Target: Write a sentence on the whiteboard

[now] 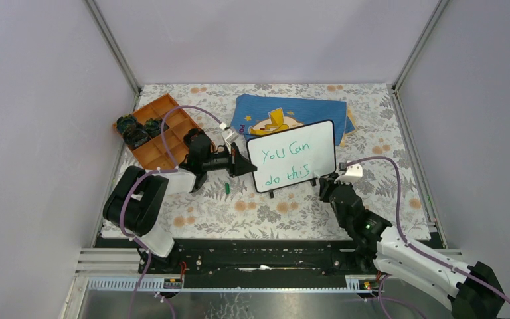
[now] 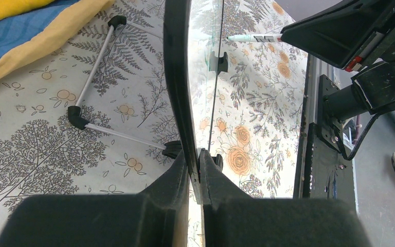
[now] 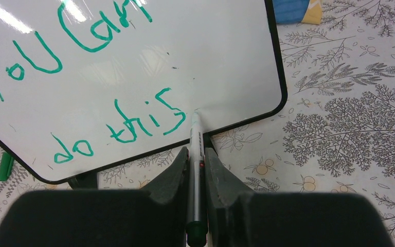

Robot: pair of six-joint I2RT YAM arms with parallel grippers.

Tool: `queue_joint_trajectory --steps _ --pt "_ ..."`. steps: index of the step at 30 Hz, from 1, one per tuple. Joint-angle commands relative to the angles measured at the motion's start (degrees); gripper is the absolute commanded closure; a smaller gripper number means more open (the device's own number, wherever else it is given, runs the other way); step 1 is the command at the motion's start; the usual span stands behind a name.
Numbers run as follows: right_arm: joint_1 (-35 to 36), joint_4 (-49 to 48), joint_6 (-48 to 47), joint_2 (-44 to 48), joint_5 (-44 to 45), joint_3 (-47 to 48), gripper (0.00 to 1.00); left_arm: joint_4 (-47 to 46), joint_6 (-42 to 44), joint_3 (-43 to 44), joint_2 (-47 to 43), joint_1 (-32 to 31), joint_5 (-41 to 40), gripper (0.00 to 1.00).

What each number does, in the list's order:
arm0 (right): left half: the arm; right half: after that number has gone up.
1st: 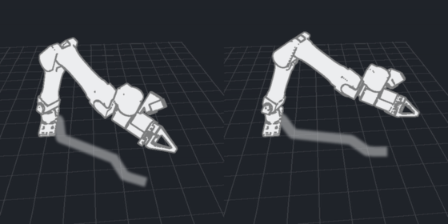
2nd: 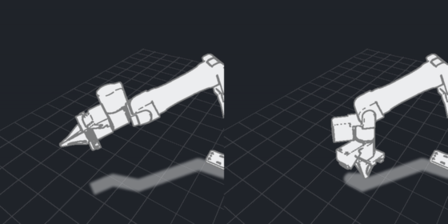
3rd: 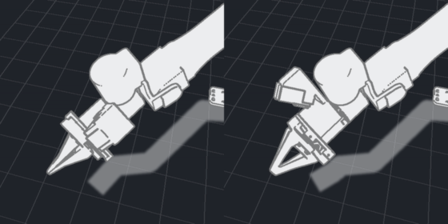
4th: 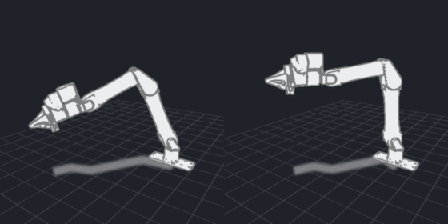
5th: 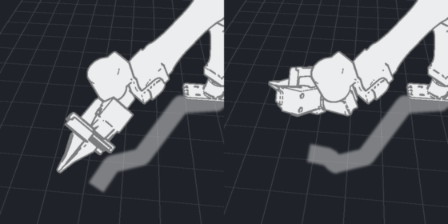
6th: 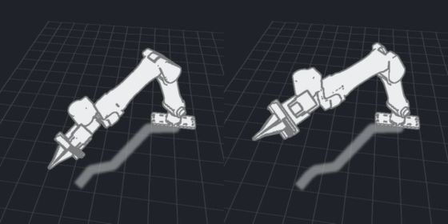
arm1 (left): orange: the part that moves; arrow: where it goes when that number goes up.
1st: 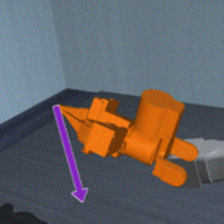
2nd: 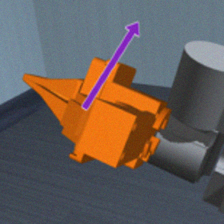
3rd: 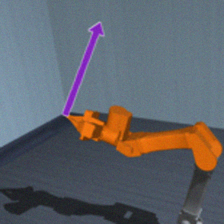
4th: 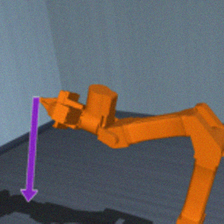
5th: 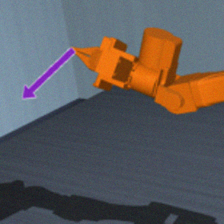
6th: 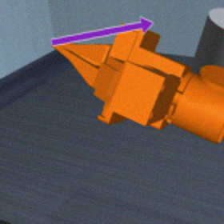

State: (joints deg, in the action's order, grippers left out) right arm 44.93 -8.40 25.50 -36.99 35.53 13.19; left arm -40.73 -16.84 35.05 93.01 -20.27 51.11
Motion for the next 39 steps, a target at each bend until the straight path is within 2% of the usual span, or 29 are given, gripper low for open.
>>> queue_joint_trajectory --steps 1,24,39 --pt "-0.41 -4.43 -0.10 -1.41 2.40 0.43 1.00 10.31 5.59 -1.56 1.82 -1.31 -2.46 1.00" --pt "-0.61 -8.94 -0.45 -6.73 2.57 -0.02 1.00 11.02 6.30 -1.48 1.82 -1.56 -2.69 1.00" --pt "-0.89 -8.15 -0.15 -7.48 2.52 -0.16 1.00 11.29 6.38 -1.39 1.92 -1.63 -2.77 1.00"
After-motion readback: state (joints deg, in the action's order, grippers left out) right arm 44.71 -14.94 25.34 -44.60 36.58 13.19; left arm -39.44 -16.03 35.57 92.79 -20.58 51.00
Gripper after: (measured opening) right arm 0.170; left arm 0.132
